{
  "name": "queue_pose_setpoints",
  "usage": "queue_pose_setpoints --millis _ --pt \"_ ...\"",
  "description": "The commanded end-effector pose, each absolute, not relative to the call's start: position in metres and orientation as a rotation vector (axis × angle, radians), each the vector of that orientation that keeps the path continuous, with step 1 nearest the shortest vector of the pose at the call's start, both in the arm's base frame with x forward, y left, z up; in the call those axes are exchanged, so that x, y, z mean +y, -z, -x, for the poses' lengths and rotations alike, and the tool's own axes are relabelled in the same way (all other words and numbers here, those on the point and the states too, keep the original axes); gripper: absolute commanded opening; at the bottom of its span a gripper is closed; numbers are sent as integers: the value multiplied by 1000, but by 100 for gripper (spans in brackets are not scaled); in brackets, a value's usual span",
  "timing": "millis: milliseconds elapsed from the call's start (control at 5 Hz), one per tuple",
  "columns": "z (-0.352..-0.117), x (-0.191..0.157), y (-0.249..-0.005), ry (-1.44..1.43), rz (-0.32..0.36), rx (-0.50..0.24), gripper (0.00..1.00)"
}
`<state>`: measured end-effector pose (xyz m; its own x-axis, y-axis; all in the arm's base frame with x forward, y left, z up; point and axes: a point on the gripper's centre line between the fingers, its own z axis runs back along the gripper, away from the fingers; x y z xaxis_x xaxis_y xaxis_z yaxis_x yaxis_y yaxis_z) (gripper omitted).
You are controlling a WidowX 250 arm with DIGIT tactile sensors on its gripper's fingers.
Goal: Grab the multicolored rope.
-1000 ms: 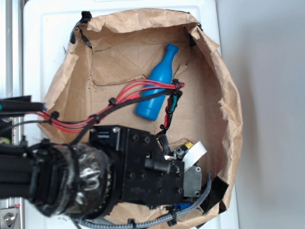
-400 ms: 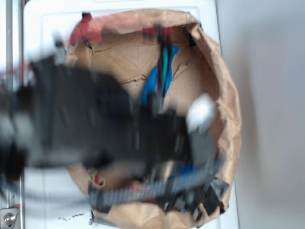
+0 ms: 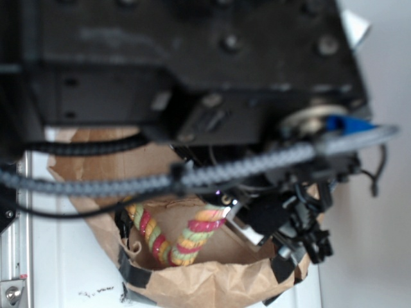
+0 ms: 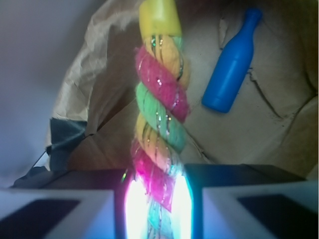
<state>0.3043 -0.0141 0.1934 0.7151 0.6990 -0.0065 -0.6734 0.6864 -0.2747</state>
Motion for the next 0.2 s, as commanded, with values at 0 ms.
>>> queue_pose_setpoints --millis 0 --pt "-299 -1 -218 -811 221 -304 0"
